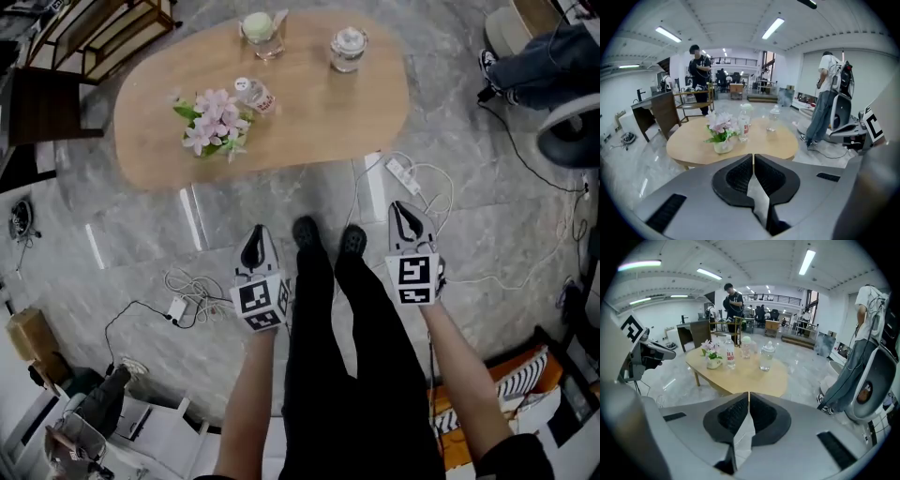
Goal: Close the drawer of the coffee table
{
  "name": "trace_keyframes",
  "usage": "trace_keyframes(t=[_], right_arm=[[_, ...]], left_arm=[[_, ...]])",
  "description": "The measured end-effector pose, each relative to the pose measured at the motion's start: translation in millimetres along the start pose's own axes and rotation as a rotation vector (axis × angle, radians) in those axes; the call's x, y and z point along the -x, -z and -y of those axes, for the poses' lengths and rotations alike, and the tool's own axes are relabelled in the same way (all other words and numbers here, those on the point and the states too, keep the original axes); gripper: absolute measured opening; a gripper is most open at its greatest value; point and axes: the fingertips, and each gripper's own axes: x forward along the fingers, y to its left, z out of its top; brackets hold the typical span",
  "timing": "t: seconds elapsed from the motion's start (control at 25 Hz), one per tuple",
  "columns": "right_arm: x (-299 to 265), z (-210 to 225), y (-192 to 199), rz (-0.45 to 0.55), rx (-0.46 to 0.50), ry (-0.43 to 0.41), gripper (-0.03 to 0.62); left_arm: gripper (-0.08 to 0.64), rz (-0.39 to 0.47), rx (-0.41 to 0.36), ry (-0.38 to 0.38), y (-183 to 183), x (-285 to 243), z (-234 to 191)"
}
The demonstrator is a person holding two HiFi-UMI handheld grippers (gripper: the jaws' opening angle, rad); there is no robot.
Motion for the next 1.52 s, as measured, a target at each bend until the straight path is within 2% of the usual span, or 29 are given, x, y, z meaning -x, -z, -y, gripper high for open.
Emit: trace_keyframes(t=[0.32,0.44,0.72,0.88,0.96,1.2,1.4,1.52], right_arm=[[91,-13,-50,0.109,-0.055,-0.057,0.012],[123,-20,-66,0.148,-0.063,-0.069,0.012],[200,-52,-108,0.265,-0.07,-0.05,0.014],[245,-85,-138,0.347,-0.083,-0.024,0.014],[272,-104,-147,0.382,-0.092,-0.005,0.014],[361,-160,-171,0.492,-0.098,0.059,0.014],[423,-191,-181,0.56,-0.108,0.073,0.014],[444,-203,-178,0.558,-0.126,0.058,0.014]], left_arm=[[0.014,0.071,0.025,-0.001,-36,108,31],[0.014,0.091,0.053,0.011,-45,145,33],[0.014,0.193,0.054,0.049,-78,230,22],[0.014,0.274,0.01,0.122,-96,277,9],[0.014,0.322,0.011,0.152,-100,304,1],[0.012,0.438,-0.018,0.208,-103,390,-22],[0.012,0.495,-0.044,0.225,-104,438,-33],[0.012,0.515,-0.068,0.227,-110,457,-37]])
